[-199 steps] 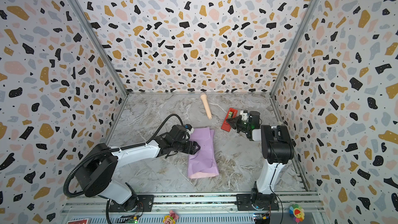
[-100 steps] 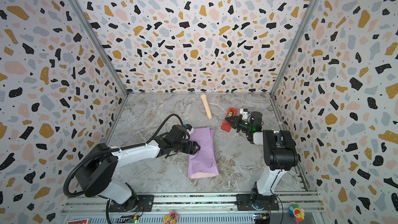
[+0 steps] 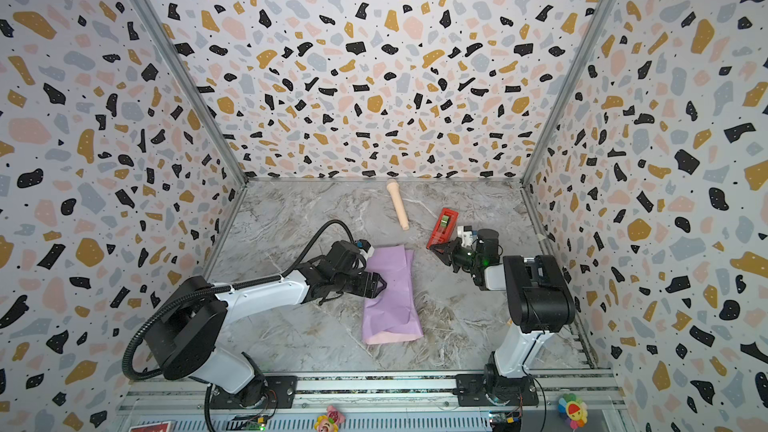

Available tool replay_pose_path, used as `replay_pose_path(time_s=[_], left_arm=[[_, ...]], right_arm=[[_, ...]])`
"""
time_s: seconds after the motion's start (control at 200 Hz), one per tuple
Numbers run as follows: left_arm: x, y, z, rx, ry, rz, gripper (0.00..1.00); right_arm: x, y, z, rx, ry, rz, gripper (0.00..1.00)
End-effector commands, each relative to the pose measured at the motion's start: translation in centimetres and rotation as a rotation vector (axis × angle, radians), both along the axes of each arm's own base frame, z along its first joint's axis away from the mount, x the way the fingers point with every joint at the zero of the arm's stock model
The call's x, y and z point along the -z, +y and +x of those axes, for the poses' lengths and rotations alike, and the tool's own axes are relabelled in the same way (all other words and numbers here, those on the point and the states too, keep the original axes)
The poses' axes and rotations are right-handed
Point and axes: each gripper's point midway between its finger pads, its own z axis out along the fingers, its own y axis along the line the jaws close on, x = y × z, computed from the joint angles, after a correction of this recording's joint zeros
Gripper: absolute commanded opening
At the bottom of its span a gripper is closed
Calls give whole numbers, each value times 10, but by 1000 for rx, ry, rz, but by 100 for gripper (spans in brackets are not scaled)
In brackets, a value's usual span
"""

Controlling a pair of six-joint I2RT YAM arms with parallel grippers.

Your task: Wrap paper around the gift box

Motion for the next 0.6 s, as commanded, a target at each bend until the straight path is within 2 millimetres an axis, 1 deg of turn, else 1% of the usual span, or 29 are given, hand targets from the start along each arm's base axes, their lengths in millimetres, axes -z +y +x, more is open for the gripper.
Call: replay_pose_path(time_s=[0.0, 0.2, 0.375, 0.491, 0.596], left_arm=[[51, 36, -24, -18, 108, 187, 83], [50, 35, -24, -17, 107, 184, 83], [51, 36, -24, -19, 108, 187, 84], [51, 36, -24, -19, 108, 187, 83], [52, 37, -25, -18, 109, 188, 83]], right_arm=[[18, 9, -14, -59, 31, -27, 0], [60, -9, -15, 3, 117, -168, 0], [83, -26, -16, 52, 165, -307, 0], [87, -34, -16, 59, 171, -372, 0], [79, -36, -11, 44, 132, -404, 0]])
